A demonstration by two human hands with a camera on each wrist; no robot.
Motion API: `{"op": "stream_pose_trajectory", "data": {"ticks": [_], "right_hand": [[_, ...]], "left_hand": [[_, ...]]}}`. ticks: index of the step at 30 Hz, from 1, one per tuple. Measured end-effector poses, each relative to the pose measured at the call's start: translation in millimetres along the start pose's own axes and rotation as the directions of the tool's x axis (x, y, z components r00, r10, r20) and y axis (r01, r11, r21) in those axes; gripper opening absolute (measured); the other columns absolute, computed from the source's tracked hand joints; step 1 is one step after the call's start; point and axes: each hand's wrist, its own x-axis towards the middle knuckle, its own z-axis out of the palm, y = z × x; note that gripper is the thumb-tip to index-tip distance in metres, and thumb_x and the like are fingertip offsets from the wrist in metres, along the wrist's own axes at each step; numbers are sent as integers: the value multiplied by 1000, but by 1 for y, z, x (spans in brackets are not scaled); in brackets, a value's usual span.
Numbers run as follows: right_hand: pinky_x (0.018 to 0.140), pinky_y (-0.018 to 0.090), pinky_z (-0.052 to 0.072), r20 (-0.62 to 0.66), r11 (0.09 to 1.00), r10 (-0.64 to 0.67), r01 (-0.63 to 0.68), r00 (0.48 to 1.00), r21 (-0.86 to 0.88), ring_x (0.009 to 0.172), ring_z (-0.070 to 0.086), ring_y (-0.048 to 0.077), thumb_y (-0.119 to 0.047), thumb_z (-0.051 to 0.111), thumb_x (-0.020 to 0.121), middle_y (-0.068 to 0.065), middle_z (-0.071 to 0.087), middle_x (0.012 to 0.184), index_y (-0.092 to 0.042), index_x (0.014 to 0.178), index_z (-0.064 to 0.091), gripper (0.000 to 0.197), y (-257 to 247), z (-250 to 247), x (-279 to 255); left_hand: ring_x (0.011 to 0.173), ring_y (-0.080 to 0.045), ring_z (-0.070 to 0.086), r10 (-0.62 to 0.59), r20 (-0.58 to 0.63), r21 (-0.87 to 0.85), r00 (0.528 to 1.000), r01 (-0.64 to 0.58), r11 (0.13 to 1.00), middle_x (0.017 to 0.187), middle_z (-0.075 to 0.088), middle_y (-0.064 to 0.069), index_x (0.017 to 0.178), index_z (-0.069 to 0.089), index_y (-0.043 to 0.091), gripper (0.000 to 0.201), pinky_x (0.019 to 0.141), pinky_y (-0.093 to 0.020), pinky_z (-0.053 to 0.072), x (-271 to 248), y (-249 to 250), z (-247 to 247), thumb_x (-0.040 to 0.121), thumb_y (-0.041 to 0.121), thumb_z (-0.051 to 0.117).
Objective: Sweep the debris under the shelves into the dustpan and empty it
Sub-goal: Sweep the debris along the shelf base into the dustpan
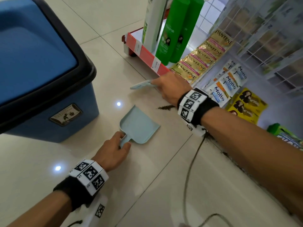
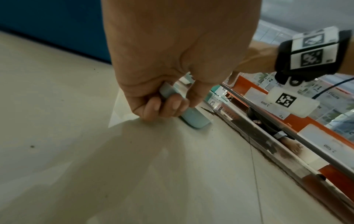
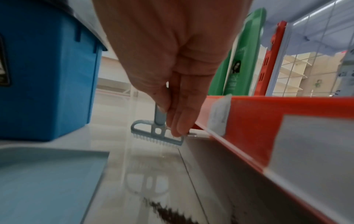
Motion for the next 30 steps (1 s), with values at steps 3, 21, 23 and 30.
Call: {"op": "stream_pose_trajectory", "data": {"ticks": [3, 21, 23, 30], "right_hand": [[77, 35, 53, 120, 999, 11, -6, 993, -41, 87, 62, 29, -9, 46, 101, 11, 58, 91, -17, 125, 65, 31, 5, 6, -15], [70, 39, 51, 15, 945, 298, -293, 954, -145, 95, 62, 33, -4, 54, 94, 14, 61, 97, -6, 109, 67, 20, -3, 37, -13], [66, 38, 52, 31, 938, 324, -317, 945, -143, 85, 66, 34, -4, 57, 93, 13, 57, 85, -3, 101, 67, 13, 0, 40, -23], [78, 40, 59, 114, 935, 354, -351, 928, -48, 86, 66, 33, -13, 50, 96, 15, 66, 101, -6, 103, 65, 18, 20, 27, -103]], "left_hand": [[79, -19, 60, -29, -31, -23, 999, 28, 999, 92, 64, -3, 125, 50, 13, 32, 76, -36, 49, -4, 1, -1, 100, 32, 50], [93, -25, 66, 38, -85, -55, 996, -43, 998, 105, 69, -5, 122, 56, 16, 36, 87, -43, 54, 16, 19, 7, 97, 42, 55], [93, -25, 66, 49, -79, -55, 996, -54, 997, 105, 69, -5, 122, 56, 16, 36, 86, -43, 54, 19, 22, 10, 97, 42, 55], [84, -21, 66, 74, -70, -38, 995, -76, 996, 99, 71, -5, 123, 56, 15, 37, 78, -38, 54, 19, 15, 10, 97, 41, 55]]}}
